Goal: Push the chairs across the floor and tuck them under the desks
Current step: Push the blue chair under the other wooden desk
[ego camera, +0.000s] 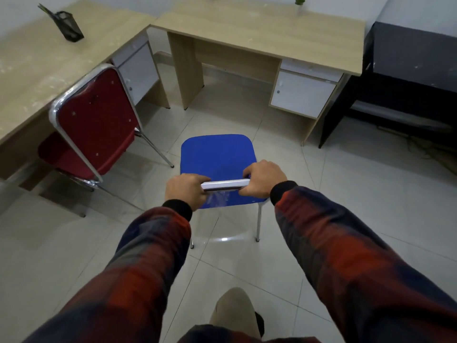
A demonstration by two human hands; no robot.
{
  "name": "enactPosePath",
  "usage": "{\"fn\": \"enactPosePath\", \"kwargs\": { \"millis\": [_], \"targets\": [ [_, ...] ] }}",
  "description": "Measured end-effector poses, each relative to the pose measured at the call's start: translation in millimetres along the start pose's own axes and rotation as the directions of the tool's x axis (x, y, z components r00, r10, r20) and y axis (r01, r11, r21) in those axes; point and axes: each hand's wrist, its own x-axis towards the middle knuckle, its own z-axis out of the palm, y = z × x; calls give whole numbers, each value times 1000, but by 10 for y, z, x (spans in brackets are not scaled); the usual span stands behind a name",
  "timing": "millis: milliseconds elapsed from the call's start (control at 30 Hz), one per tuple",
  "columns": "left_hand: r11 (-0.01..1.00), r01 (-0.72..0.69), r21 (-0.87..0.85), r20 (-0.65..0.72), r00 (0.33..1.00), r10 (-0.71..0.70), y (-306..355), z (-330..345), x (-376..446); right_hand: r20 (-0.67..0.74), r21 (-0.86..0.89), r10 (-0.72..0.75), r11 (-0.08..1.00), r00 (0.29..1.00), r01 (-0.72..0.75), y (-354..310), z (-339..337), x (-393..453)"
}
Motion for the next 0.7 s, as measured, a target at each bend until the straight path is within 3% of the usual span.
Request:
{"fn": "enactPosePath", "kwargs": {
  "millis": [200, 700],
  "targets": [
    [997, 37, -68, -25, 999, -39, -82, 27, 243, -103, -39, 46, 998, 994, -50, 0, 4, 154],
    [993, 33, -109, 48, 998, -28, -797, -173, 889, -140, 30, 121, 993, 983, -118, -531, 11, 778]
  ]
}}
